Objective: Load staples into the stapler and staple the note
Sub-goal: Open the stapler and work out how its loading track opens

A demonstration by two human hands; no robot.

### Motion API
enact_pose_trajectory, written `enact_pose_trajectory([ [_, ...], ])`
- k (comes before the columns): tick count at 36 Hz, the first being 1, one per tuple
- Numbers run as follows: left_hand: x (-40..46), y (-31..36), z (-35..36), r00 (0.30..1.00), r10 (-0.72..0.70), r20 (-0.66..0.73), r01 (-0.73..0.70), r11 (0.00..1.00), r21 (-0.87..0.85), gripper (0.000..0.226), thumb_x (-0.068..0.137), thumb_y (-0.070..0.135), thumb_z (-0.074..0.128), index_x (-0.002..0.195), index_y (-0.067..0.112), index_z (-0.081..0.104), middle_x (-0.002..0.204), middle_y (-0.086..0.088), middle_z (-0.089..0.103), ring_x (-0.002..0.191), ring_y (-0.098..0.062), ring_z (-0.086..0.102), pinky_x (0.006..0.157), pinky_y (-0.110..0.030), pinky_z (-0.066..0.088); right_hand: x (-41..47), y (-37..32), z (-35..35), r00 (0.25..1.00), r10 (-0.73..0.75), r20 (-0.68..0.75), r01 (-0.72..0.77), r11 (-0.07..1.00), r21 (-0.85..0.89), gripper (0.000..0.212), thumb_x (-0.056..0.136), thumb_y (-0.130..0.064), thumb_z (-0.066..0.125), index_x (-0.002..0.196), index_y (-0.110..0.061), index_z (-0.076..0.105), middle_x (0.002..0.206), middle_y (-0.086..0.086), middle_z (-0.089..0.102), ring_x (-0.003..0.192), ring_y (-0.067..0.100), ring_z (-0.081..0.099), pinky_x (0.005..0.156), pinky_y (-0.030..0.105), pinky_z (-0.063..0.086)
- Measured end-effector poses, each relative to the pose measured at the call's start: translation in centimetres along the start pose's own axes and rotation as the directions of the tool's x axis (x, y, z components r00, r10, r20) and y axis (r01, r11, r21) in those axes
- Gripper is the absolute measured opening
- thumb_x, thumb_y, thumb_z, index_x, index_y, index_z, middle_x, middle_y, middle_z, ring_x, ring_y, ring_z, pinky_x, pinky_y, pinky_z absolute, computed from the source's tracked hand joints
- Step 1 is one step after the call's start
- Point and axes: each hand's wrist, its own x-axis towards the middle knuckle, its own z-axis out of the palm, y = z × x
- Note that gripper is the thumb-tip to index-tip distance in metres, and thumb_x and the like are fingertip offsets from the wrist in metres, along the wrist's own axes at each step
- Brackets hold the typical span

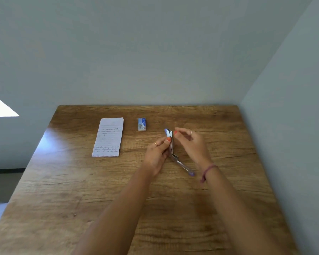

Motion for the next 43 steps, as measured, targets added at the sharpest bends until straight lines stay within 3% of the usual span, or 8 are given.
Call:
enact_pose_trajectory([
  [4, 0.0, 0.1, 0.1, 1.000, -0.026, -0.010, 0.026, 1.000, 0.007, 0.024, 0.093, 0.009, 0.057, 0.114, -0.001, 0.064, 0.103, -0.012, 0.066, 0.082, -0.013, 0.062, 0.086, -0.033, 0.051, 1.9, -1.1, 0.1, 0.996, -0.012, 0.092, 0.025, 0.990, -0.142, 0.011, 0.088, -0.026, 0.069, 0.097, -0.028, 0.076, 0.088, -0.017, 0.072, 0.082, -0.003, 0.068, 0.071, 0.009, 0.050],
  [7, -0.1, 0.1, 0.0, 1.000, -0.028, -0.003, 0.028, 1.000, 0.001, 0.021, 0.094, 0.009, 0.056, 0.111, 0.001, 0.066, 0.104, -0.013, 0.068, 0.083, -0.014, 0.065, 0.094, -0.039, 0.048, 2.5, -1.3, 0.0, 0.993, 0.024, 0.113, -0.002, 0.983, -0.183, 0.012, 0.084, -0.024, 0.072, 0.095, -0.021, 0.078, 0.089, -0.009, 0.075, 0.084, 0.003, 0.070, 0.081, 0.026, 0.058],
  [10, 0.0, 0.1, 0.0, 1.000, -0.024, 0.007, 0.024, 1.000, -0.002, 0.019, 0.094, 0.008, 0.055, 0.107, 0.003, 0.068, 0.100, -0.010, 0.070, 0.084, -0.012, 0.067, 0.090, -0.032, 0.050, 2.4, -1.5, -0.1, 0.991, 0.056, 0.124, -0.031, 0.980, -0.196, 0.014, 0.080, -0.021, 0.076, 0.093, -0.017, 0.078, 0.089, -0.003, 0.076, 0.084, 0.013, 0.073, 0.083, 0.040, 0.059],
  [20, 0.3, 0.0, 0.4, 1.000, -0.022, 0.013, 0.021, 0.995, 0.098, 0.019, 0.098, 0.006, 0.048, 0.099, 0.010, 0.067, 0.077, 0.005, 0.074, 0.072, -0.002, 0.068, 0.068, -0.017, 0.053, 2.0, -2.4, 0.9, 0.988, 0.155, 0.016, -0.144, 0.947, -0.288, 0.015, 0.065, -0.017, 0.080, 0.063, -0.024, 0.067, 0.070, 0.003, 0.073, 0.069, 0.022, 0.073, 0.068, 0.045, 0.061],
  [23, 0.4, 0.0, 0.6, 1.000, -0.017, -0.017, 0.019, 0.990, 0.142, 0.020, 0.099, 0.007, 0.046, 0.098, 0.011, 0.065, 0.077, 0.004, 0.072, 0.076, -0.007, 0.064, 0.075, -0.022, 0.049, 1.7, -2.5, 1.7, 0.990, 0.137, -0.043, -0.143, 0.922, -0.360, 0.017, 0.063, -0.024, 0.077, 0.052, -0.025, 0.064, 0.059, -0.003, 0.070, 0.063, 0.017, 0.070, 0.059, 0.032, 0.059],
  [26, 0.5, -0.2, 0.8, 0.998, -0.017, -0.060, 0.027, 0.985, 0.172, 0.020, 0.099, 0.006, 0.044, 0.098, 0.010, 0.064, 0.085, -0.005, 0.065, 0.080, -0.015, 0.055, 0.077, -0.029, 0.043, 1.4, -2.6, 2.1, 0.992, 0.093, -0.089, -0.121, 0.905, -0.408, 0.022, 0.064, -0.029, 0.076, 0.049, -0.026, 0.060, 0.052, -0.007, 0.065, 0.049, 0.004, 0.058, 0.039, 0.012, 0.038],
  [36, 0.4, -0.2, 1.4, 0.996, -0.014, -0.089, 0.036, 0.967, 0.253, 0.019, 0.100, 0.007, 0.042, 0.101, 0.009, 0.060, 0.095, -0.013, 0.055, 0.087, -0.024, 0.047, 0.070, -0.030, 0.041, 1.1, -3.3, 2.3, 0.989, 0.096, -0.110, -0.135, 0.889, -0.437, 0.024, 0.068, -0.026, 0.072, 0.049, -0.026, 0.056, 0.045, -0.012, 0.058, 0.043, -0.002, 0.049, 0.033, 0.009, 0.031],
  [43, 0.3, -0.3, 1.4, 0.995, -0.006, -0.098, 0.028, 0.975, 0.220, 0.020, 0.099, 0.006, 0.044, 0.090, 0.011, 0.061, 0.081, -0.007, 0.057, 0.076, -0.018, 0.048, 0.068, -0.028, 0.041, 1.4, -3.4, 2.4, 0.993, 0.097, -0.068, -0.118, 0.855, -0.505, 0.012, 0.068, -0.028, 0.069, 0.060, -0.019, 0.068, 0.052, -0.008, 0.062, 0.047, 0.003, 0.051, 0.041, 0.018, 0.030],
])
